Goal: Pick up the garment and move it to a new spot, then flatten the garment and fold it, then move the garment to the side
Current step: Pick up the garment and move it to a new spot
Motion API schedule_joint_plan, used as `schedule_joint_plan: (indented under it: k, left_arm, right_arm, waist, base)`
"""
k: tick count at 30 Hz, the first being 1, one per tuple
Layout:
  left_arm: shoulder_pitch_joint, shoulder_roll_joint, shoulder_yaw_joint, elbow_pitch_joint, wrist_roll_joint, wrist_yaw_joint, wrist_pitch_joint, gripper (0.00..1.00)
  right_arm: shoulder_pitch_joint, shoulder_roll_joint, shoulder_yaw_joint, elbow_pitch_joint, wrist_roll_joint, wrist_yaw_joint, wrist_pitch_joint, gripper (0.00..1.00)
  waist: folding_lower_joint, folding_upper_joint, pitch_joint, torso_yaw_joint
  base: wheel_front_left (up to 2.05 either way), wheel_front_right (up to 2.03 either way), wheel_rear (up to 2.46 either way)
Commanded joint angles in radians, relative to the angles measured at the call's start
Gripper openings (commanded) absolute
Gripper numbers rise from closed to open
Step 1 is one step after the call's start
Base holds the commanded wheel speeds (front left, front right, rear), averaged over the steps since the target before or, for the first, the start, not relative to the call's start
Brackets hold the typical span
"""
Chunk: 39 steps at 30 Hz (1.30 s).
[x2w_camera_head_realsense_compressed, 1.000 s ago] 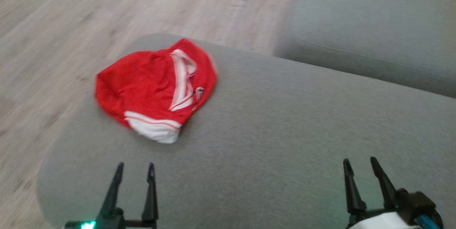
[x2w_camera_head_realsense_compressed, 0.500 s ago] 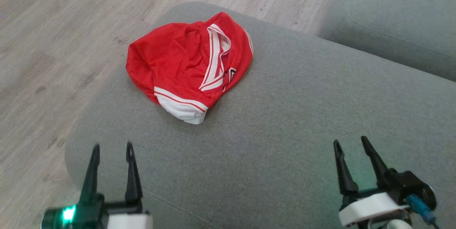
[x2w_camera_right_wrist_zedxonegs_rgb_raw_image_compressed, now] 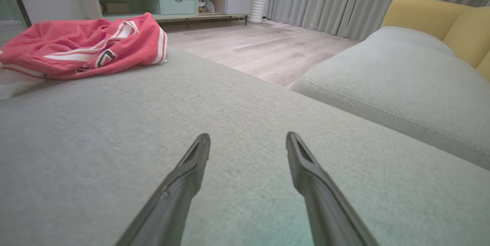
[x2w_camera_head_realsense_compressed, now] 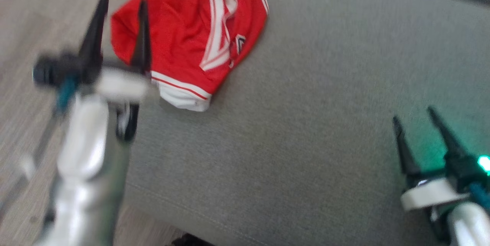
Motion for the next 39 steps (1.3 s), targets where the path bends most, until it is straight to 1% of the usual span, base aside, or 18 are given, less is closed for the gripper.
schedule_joint_plan:
  k: [1,5,6,7,9,10,14,15,17,18,22,25,29,34,39]
  left_arm:
    - [-0.137,0.038,0.015,0.032,-0.029,-0.015,0.034,1.0]
    - [-0.355,0.038,-0.028,0.22,-0.116,-0.033,0.15,1.0]
    - [-0.438,0.037,-0.076,0.31,-0.177,-0.035,0.21,1.0]
    - [-0.47,0.041,-0.119,0.343,-0.218,-0.035,0.23,1.0]
    - [-0.517,0.062,-0.175,0.415,-0.304,-0.036,0.284,1.0]
    - [-0.541,0.081,-0.233,0.479,-0.374,-0.036,0.339,1.0]
    - [-0.537,0.112,-0.358,0.569,-0.477,-0.036,0.454,1.0]
    - [-0.533,0.125,-0.39,0.579,-0.491,-0.036,0.467,0.87]
    - [-0.541,0.166,-0.426,0.6,-0.491,-0.036,0.423,0.0]
    - [-0.541,0.166,-0.426,0.6,-0.491,-0.036,0.423,0.0]
    - [-0.581,0.211,-0.47,0.626,-0.469,-0.036,0.266,0.0]
    - [-0.616,0.248,-0.49,0.636,-0.455,-0.036,0.16,0.0]
    - [-0.679,0.306,-0.507,0.619,-0.427,-0.036,0.065,0.0]
    - [-0.767,0.361,-0.528,0.515,-0.41,-0.036,0.037,0.0]
    - [-0.816,0.397,-0.553,0.352,-0.412,-0.036,0.075,0.0]
  right_arm:
    - [-0.053,-0.042,0.024,-0.043,-0.017,-0.001,-0.011,1.0]
    - [-0.097,-0.1,0.008,-0.076,-0.037,-0.001,-0.011,1.0]
    - [-0.11,-0.121,-0.002,-0.093,-0.043,-0.001,-0.011,1.0]
    - [-0.115,-0.131,-0.005,-0.1,-0.046,-0.001,-0.011,1.0]
    - [-0.127,-0.148,-0.006,-0.115,-0.05,-0.001,-0.009,1.0]
    - [-0.138,-0.16,-0.007,-0.128,-0.052,-0.001,-0.006,1.0]
    - [-0.155,-0.167,-0.003,-0.138,-0.054,-0.001,-0.003,1.0]
    - [-0.159,-0.165,-0.001,-0.137,-0.055,-0.001,-0.004,1.0]
    - [-0.167,-0.159,0.002,-0.134,-0.057,-0.001,-0.004,1.0]
    - [-0.167,-0.159,0.002,-0.134,-0.057,-0.001,-0.004,1.0]
    - [-0.177,-0.14,0.01,-0.107,-0.057,-0.001,-0.007,1.0]
    - [-0.186,-0.108,0.023,-0.074,-0.051,-0.001,-0.009,1.0]
    - [-0.194,-0.043,0.034,-0.056,-0.005,-0.001,-0.01,1.0]
    - [-0.186,0.015,0.04,-0.064,0.035,-0.001,-0.011,1.0]
    - [-0.153,0.056,0.047,-0.074,0.059,-0.001,-0.011,1.0]
  waist:
    - [-0.0003,0.0,0.136,-0.05]
    - [-0.0003,0.0,0.229,-0.078]
    - [-0.0003,0.0,0.265,-0.091]
    - [-0.0003,0.0,0.281,-0.098]
    - [-0.0003,0.0,0.312,-0.112]
    - [-0.0003,0.0,0.334,-0.124]
    - [-0.0003,0.0,0.359,-0.143]
    - [-0.0003,0.0,0.361,-0.146]
    - [-0.0003,0.0,0.364,-0.151]
    - [-0.0003,0.0,0.364,-0.151]
    - [-0.0003,0.0,0.337,-0.156]
    - [-0.0003,0.0,0.271,-0.169]
    - [-0.0003,0.0,0.165,-0.209]
    - [-0.0003,0.0,0.055,-0.288]
    - [-0.0003,0.0,-0.039,-0.392]
  base:
    - [0.0,0.0,0.0]
    - [0.0,0.0,0.0]
    - [0.0,0.0,0.0]
    - [0.0,0.0,0.0]
    - [0.0,0.0,0.0]
    - [0.0,0.0,0.0]
    - [0.0,0.0,0.0]
    - [0.0,0.0,0.0]
    - [0.0,0.0,0.0]
    - [0.0,0.0,0.0]
    - [0.0,0.0,0.0]
    - [0.0,0.0,0.0]
    - [0.0,0.0,0.0]
    - [0.0,0.0,0.0]
    - [0.0,0.0,0.0]
